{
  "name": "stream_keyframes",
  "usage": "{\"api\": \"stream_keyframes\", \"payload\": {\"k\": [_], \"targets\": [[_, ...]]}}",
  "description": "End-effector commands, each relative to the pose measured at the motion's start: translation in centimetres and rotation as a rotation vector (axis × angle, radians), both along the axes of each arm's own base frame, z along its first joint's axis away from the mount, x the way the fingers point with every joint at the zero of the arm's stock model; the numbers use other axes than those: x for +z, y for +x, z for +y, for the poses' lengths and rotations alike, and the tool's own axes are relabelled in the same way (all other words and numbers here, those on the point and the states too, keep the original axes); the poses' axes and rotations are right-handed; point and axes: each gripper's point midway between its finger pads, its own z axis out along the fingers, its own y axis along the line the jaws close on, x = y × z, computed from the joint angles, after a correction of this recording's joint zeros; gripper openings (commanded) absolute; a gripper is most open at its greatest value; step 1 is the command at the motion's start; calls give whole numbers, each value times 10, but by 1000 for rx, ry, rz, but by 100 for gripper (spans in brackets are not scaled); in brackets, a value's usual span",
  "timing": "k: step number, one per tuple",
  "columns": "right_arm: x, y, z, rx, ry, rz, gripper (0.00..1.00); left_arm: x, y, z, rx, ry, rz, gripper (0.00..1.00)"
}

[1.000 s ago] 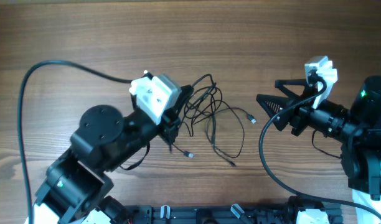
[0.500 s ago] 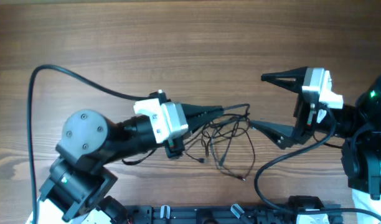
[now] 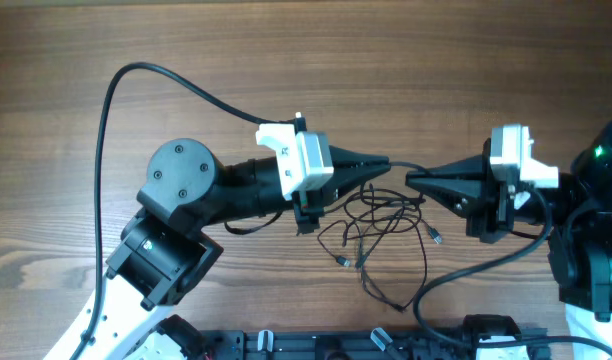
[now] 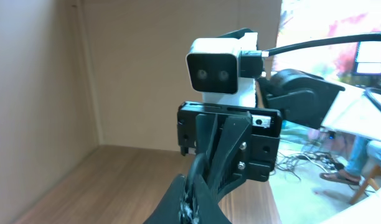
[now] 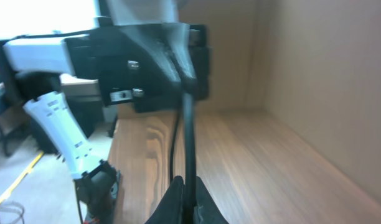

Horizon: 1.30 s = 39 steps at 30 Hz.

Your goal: Untangle cables

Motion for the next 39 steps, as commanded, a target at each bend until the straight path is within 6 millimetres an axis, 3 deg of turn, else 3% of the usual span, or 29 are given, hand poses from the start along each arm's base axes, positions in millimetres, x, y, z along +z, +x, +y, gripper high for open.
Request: {"api": "stream_keyframes", "payload": {"k": [1,2,6,10,13,15,17,20,22,23,25,27,29,31,33,39], "targets": [[-9,41,-15,-268,20,241,4,-3,25,6,145,-15,106,86],[-8,49,-19,-319,34,274,4,-10,30,8,177,6,134,100],[12,64,-26,-399,129,320,4,-56,33,10,213,151,262,100],[24,67,-27,-409,185,347,4,-86,28,14,208,277,259,100],[36,51,-18,-296,195,330,4,-101,30,15,207,353,185,100],[46,37,-11,-210,200,317,4,-117,55,20,329,403,201,100],[51,31,-9,-174,203,308,4,-130,68,16,357,433,220,100],[52,31,-9,-171,204,310,4,-145,72,4,310,454,249,100],[52,31,-9,-171,204,310,4,-145,66,-3,255,442,254,100],[52,31,-9,-171,204,309,4,-144,65,-4,246,437,252,91],[52,31,-9,-171,203,306,4,-143,67,-3,254,434,248,4],[52,33,-10,-183,207,306,4,-143,71,0,286,438,251,4],[52,40,-13,-220,219,305,4,-142,102,26,552,407,345,4],[53,44,-14,-242,226,303,4,-140,139,89,1009,289,499,4],[54,47,-16,-262,233,301,4,-133,145,153,1383,116,589,4],[49,64,-32,-349,249,320,4,-111,138,224,1585,-88,642,4]]}}
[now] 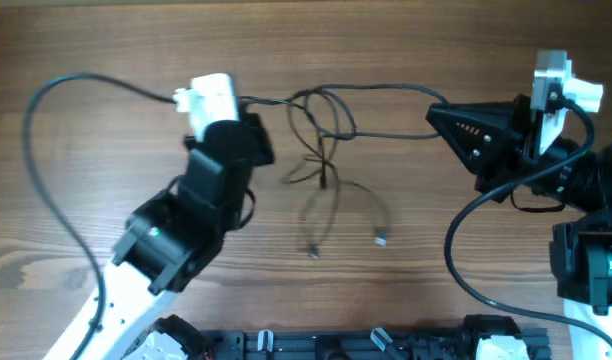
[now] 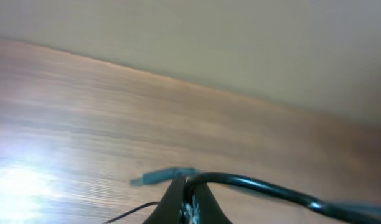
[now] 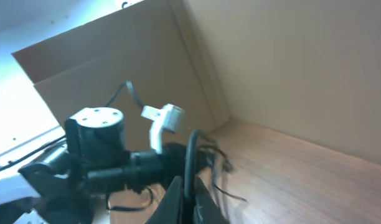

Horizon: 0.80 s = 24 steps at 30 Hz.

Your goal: Untangle cables

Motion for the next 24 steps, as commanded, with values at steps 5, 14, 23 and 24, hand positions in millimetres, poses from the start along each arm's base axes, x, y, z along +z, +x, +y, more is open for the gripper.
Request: {"api": "stream_keyframes", "payload": {"k": [5,14,23,24], "targets": [[-18,31,-43,-180,5,102,4,38,-12,81,260,-131,-120,4],[-36,44,-77,-299,-21,146,4,48,-19,140,433,-145,-166,4],[-39,44,-77,-302,-31,144,4,47,-26,186,578,-136,-174,4],[-39,45,-78,-305,-32,143,4,47,-27,188,593,-129,-174,4]]}}
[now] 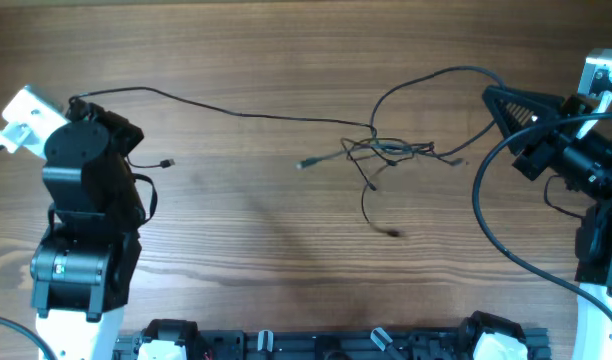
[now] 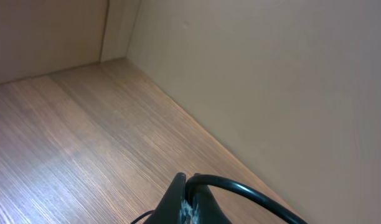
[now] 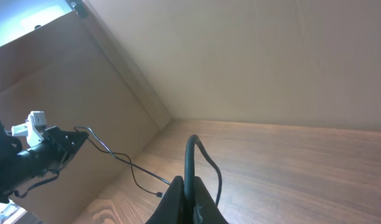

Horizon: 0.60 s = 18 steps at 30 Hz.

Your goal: Untangle cables

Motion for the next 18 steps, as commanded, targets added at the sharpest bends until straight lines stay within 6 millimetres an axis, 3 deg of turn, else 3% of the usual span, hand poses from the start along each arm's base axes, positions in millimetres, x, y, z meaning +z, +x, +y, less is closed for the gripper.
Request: {"api": "stream_keyframes", "payload": {"k": [1,5,8,9,12,18], "targets": [[2,3,-4,-23,-17,-18,4,4,-7,9,51,-3,-20,4],[-7,11,-13,-91,-53,-9,4,7,-16,26,152,-2,-37,4],[-44,26,-38,-250,-143,102,4,7,-20,39,199,-1,-37,4],[-70,32,-55,-336,-199,192,4,7,-23,47,224,0,-37,4],[-114,40,-88,-495,-285,366,4,7,-29,61,276,4,-34,4],[-130,46,-107,-570,-352,412,4,6,-50,99,417,9,-31,4]]}}
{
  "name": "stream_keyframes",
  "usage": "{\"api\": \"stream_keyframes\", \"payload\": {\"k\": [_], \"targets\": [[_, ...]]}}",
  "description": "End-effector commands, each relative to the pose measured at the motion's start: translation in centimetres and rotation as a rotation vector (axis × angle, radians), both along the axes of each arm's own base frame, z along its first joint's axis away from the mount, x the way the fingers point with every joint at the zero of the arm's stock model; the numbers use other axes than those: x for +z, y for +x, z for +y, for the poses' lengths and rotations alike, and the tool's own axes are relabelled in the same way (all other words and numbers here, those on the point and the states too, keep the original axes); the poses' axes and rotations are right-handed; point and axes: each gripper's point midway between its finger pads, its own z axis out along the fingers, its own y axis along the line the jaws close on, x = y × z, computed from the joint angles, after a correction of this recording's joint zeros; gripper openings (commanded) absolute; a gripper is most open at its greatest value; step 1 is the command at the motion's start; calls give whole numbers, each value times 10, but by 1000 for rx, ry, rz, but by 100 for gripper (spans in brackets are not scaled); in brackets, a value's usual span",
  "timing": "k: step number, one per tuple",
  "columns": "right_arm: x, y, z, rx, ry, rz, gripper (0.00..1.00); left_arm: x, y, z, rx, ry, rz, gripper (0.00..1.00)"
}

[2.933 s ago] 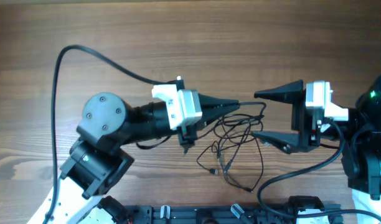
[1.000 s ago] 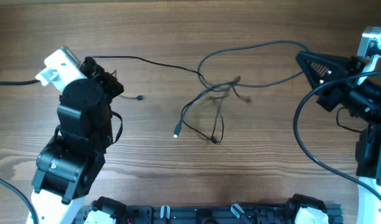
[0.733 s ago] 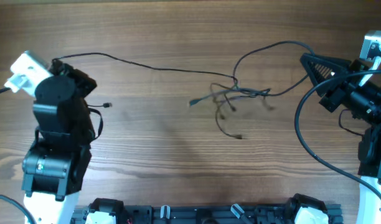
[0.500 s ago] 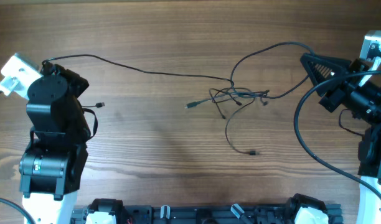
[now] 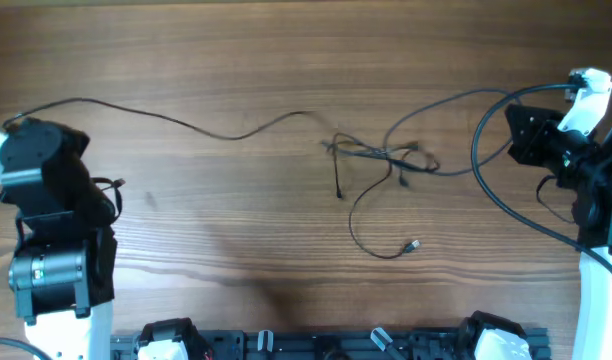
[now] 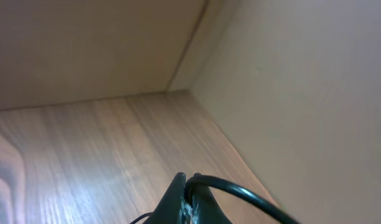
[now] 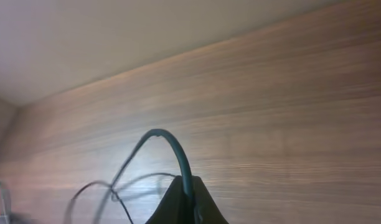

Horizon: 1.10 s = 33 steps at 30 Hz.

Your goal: Untangle cables

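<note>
A thin black cable (image 5: 186, 122) runs from my left gripper (image 6: 188, 182) at the far left to a loose end near the table's middle. A knot of thin cables (image 5: 386, 155) lies right of that end, and one strand trails to a small connector (image 5: 414, 244). A thicker dark cable (image 5: 478, 135) loops from the knot up to my right gripper (image 7: 186, 184) at the far right. The left jaws are shut on a black cable (image 6: 240, 193). The right jaws are shut on a dark cable (image 7: 172, 146).
The left arm (image 5: 46, 165) fills the table's left edge and the right arm (image 5: 586, 160) the right edge. A black rail (image 5: 326, 345) runs along the front edge. Beige walls (image 6: 290, 74) bound the wooden table at the back.
The left cable was taut into the knot; now it lies slack with its end left of the knot. Both arms stand further outward. The knot has loosened and a connector lies nearer the front.
Both grippers first met tip to tip over a tight bundle at the table's middle, each shut on a cable. Later they stood apart with the cables stretched between them. Then they stood at opposite edges, and now the left cable lies apart from the knot.
</note>
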Motion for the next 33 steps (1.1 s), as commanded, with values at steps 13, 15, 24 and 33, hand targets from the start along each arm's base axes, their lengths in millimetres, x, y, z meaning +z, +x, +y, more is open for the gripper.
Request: {"api": "stream_keyframes", "payload": {"k": [13,15,24,33], "targets": [[84,-31,90,620,265,-335,4,-15,53,-118,-948,-12,74,100],[93,-38,96,673,302,-349,4,-10,48,-161,-1191,32,51,100],[112,-73,128,856,343,-389,4,-9,14,-306,-1780,181,3,100],[126,-116,171,1072,358,-422,4,-36,41,-382,-1845,275,33,100]]}}
